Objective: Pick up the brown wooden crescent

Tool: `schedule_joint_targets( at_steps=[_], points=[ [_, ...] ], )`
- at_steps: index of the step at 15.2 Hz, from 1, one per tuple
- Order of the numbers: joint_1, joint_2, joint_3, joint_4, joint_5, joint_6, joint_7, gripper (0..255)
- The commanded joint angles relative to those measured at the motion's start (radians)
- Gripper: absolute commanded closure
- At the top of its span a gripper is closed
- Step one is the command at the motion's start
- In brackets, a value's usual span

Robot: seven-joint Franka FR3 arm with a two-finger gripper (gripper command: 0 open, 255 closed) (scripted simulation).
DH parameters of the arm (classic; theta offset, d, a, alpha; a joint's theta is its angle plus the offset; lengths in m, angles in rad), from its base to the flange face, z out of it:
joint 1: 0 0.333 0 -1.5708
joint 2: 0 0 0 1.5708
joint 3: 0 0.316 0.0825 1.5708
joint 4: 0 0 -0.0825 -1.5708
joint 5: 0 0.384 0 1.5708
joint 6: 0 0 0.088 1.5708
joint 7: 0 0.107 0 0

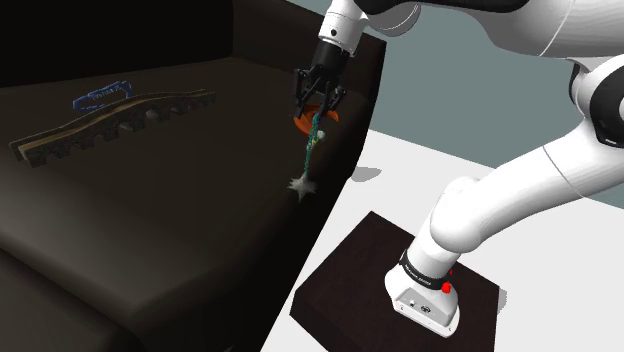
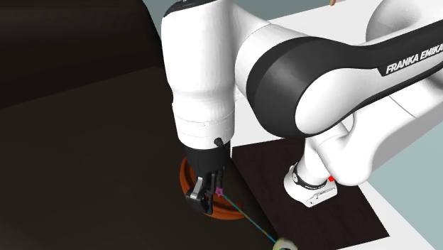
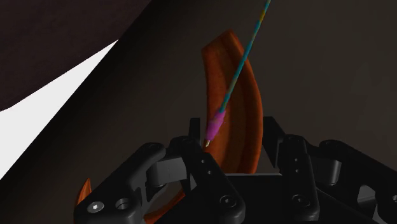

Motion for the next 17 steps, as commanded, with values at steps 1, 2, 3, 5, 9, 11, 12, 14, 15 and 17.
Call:
schedule_joint_targets(
  at_steps=[1,2,3,5,9,11,12,14,15,17],
  points=[
    [0.0,0.0,0.0,-0.001,0.0,0.0,0.0,255],
    [0.0,0.001,0.0,0.0,0.0,0.0,0.0,255],
    [0.0,0.001,0.0,-0.001,0.0,0.0,0.0,255],
    [0.0,0.002,0.0,0.0,0.0,0.0,-0.001,255],
    [0.0,0.007,-0.002,0.043,-0.003,-0.036,0.011,255],
    [0.0,0.012,-0.004,0.074,-0.005,-0.061,0.018,255],
    [0.0,0.015,-0.005,0.09,-0.006,-0.073,0.022,255],
    [-0.001,0.022,-0.007,0.122,-0.008,-0.098,0.029,255],
    [-0.001,0.025,-0.008,0.138,-0.009,-0.11,0.032,255],
    [-0.001,0.033,-0.01,0.171,-0.011,-0.135,0.039,255]
  ],
)
